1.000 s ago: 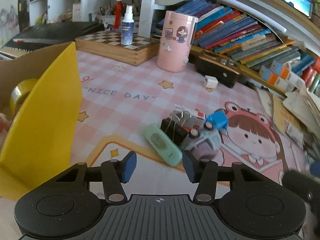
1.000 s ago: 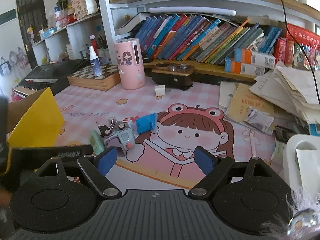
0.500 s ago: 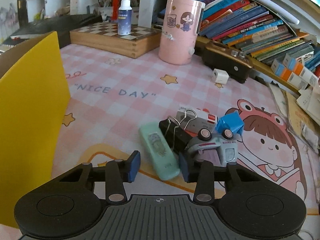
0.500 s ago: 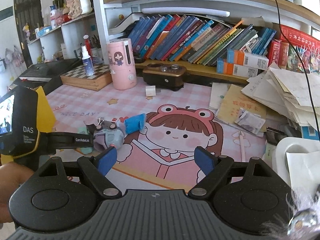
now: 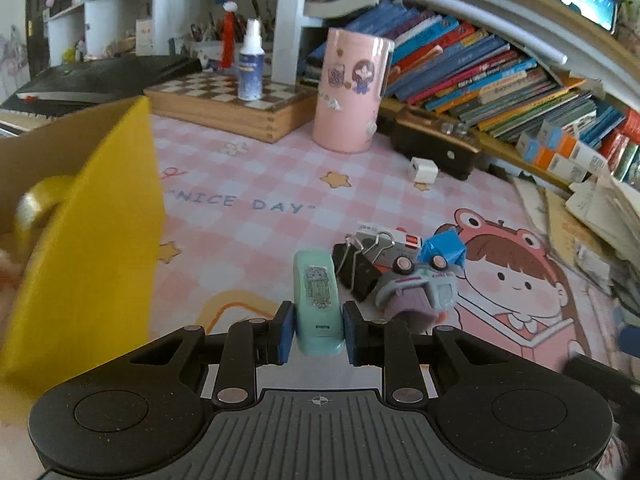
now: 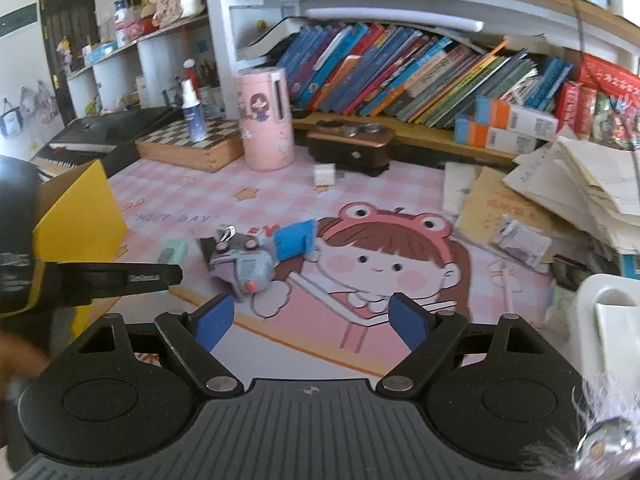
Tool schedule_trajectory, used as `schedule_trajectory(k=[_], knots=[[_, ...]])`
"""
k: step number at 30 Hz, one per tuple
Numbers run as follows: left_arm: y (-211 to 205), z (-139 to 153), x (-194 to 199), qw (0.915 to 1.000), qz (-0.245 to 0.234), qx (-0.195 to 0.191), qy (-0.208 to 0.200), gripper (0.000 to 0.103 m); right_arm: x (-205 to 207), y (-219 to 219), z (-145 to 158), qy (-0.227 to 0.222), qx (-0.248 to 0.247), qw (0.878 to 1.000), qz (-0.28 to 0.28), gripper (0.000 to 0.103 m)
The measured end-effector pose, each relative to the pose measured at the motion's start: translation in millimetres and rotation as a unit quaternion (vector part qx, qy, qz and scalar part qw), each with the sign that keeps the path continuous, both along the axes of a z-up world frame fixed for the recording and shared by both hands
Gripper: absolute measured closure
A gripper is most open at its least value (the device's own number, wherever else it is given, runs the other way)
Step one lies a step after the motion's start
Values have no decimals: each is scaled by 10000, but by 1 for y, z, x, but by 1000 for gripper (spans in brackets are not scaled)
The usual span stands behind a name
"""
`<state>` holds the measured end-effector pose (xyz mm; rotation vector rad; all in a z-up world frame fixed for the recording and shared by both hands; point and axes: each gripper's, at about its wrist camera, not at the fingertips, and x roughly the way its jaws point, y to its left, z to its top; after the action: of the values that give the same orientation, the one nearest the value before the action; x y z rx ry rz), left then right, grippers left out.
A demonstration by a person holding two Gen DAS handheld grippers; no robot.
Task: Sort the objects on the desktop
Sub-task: 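Grasp the mint-green stapler with the left gripper, then grasp the grey-blue toy truck with the right gripper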
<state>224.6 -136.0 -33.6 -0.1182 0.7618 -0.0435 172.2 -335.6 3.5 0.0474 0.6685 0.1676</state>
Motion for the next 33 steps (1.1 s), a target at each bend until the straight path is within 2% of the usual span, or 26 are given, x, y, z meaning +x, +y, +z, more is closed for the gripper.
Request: schedule_trajectory(k=[12,19,27,30,31,33], knots=[[31,61,-67,9975,189,-227,-646,79,34,36,-23,101,-214,9971,726,18],[37,71,-87,9972,359,-277,-596,79,59,52,-42,141,-387,9934,1067,13],[39,76,-93,9968,478,-209,-600,79,82,66,-62,128,-589,9878,1438,13],[38,76,-94,9971,442,-187,-597,79,87,69,-66,113,-639,9864,1508,16],[37,76,-93,9971,431,-192,-593,79,87,70,-67,94,-662,9860,1526,19],[36,76,-93,9972,411,-197,-597,79,88,71,-68,51,-717,9853,1552,33]])
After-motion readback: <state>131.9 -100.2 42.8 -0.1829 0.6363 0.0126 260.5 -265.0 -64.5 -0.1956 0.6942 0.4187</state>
